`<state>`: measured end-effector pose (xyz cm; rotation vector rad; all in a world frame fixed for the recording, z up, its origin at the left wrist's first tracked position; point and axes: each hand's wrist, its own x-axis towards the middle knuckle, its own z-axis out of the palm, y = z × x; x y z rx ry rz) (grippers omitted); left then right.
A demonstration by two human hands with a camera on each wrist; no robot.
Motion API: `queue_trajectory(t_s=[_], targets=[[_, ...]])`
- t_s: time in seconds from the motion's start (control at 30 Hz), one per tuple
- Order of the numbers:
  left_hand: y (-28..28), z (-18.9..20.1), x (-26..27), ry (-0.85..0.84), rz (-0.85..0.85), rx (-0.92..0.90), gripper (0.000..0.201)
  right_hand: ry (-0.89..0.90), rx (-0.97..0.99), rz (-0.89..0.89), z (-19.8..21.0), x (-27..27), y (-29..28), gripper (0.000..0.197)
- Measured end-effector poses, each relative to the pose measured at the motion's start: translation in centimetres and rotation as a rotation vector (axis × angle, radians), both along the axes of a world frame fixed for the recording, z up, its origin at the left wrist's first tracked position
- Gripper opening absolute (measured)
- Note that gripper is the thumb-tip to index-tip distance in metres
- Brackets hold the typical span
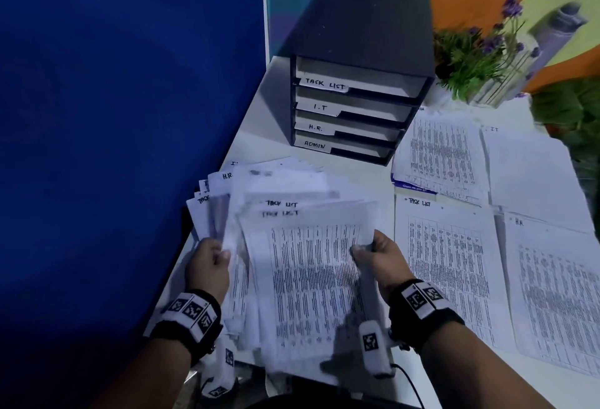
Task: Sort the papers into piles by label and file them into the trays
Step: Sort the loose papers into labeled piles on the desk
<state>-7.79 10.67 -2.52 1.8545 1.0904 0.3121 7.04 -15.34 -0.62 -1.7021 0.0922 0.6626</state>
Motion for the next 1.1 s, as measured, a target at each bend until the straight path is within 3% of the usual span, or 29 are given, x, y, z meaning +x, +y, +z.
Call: queue_trajectory(t_s=[0.17, 0.27, 0.37, 0.5, 0.53, 0.6, 0.63, 0.67, 0.77, 0.87, 0.97, 1.1], targets=[[-3.2, 0.0, 0.7, -0.054, -0.132, -0.261, 0.029, -0.026, -0.030, -0.109, -0.4, 0.5, -0.1, 0.026], [-3.5, 0.0, 1.1, -0.018, -0.136, -0.265, 0.024, -0.069, -0.128, -0.118, -0.4, 0.7, -0.4, 0.034], [-3.7, 0.7, 1.3, -0.030, -0.133, -0.336, 0.015, -0.078, -0.170, -0.070, -0.5, 0.7, -0.4, 0.032], [-4.7, 1.8, 2.2, 0.015, -0.346, -0.268, 0.041, -0.128, -0.149, -0.040, 0.4, 0.4, 0.3, 0.018], [-4.8, 2.1, 2.6, 0.000, -0.353, -0.242, 0.045, -0.117, -0.123, -0.048, 1.0, 0.6, 0.4, 0.027], [-4.6, 3.1, 3.3, -0.065, -0.325, -0.217, 0.044, -0.111, -0.065, -0.062, 1.8, 1.3, 0.0, 0.069], [-4.5, 3.9, 3.8, -0.113, -0.293, -0.216, 0.044, -0.119, -0.036, -0.065, 2.4, 1.7, -0.3, 0.077], [-4.4, 4.8, 4.3, -0.169, -0.273, -0.215, 0.043, -0.144, 0.023, -0.091, 3.5, 1.8, -0.5, 0.073], [-4.4, 8.2, 5.7, -0.298, -0.228, -0.124, 0.021, -0.384, 0.196, -0.142, 7.4, 2.0, 0.1, 0.039], [-4.5, 11.1, 6.4, -0.497, -0.194, -0.049, 0.001, -0.697, 0.307, -0.148, 10.4, 1.0, 1.1, 0.038], [-4.4, 11.7, 6.2, -0.640, -0.167, -0.105, 0.018, -0.847, 0.397, -0.124, 11.0, -0.5, 1.2, 0.049], [-5.1, 10.5, 5.3, -0.611, -0.151, -0.147, 0.025, -0.906, 0.303, -0.073, 8.9, -1.8, 0.5, 0.054]])
